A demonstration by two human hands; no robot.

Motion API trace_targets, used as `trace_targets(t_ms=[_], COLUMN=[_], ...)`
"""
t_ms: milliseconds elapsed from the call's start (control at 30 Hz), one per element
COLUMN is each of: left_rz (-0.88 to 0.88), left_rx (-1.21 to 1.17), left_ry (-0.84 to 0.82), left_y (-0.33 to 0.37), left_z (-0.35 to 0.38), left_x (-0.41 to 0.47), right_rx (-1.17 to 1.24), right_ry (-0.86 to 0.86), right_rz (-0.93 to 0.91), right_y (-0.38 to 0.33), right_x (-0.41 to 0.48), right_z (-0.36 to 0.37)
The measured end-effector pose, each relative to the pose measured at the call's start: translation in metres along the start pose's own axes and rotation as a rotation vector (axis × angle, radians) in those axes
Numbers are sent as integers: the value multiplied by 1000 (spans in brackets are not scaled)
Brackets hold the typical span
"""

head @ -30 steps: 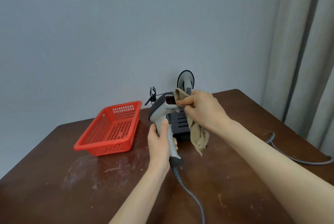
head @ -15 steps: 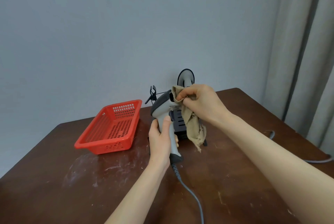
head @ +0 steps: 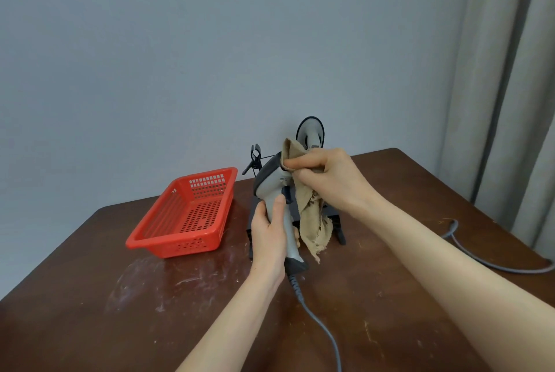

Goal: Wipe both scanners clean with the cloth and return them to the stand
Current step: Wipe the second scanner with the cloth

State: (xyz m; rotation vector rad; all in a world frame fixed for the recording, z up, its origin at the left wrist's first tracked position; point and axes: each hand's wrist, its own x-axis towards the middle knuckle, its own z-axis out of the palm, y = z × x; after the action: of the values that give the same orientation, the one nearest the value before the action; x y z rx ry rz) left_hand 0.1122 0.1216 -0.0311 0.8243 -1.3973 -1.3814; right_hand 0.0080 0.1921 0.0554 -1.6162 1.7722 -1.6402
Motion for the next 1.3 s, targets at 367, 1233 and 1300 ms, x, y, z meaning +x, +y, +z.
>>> trace_targets(t_ms=[367,1233,1300], left_rz=[-60,-30,-58], left_rx=[-15,25,-9], left_ry=[45,50,46], left_y=[1,6,10], left_z=[1,-10,-12], left_x=[-5,-2,-1], right_rx=[-577,-867,-823], right_ry=[40,-4,1], right_rz=[-81,44,156], right_y=[17,23,28], right_x=[-1,10,8], right_z=[-5,-15,-19])
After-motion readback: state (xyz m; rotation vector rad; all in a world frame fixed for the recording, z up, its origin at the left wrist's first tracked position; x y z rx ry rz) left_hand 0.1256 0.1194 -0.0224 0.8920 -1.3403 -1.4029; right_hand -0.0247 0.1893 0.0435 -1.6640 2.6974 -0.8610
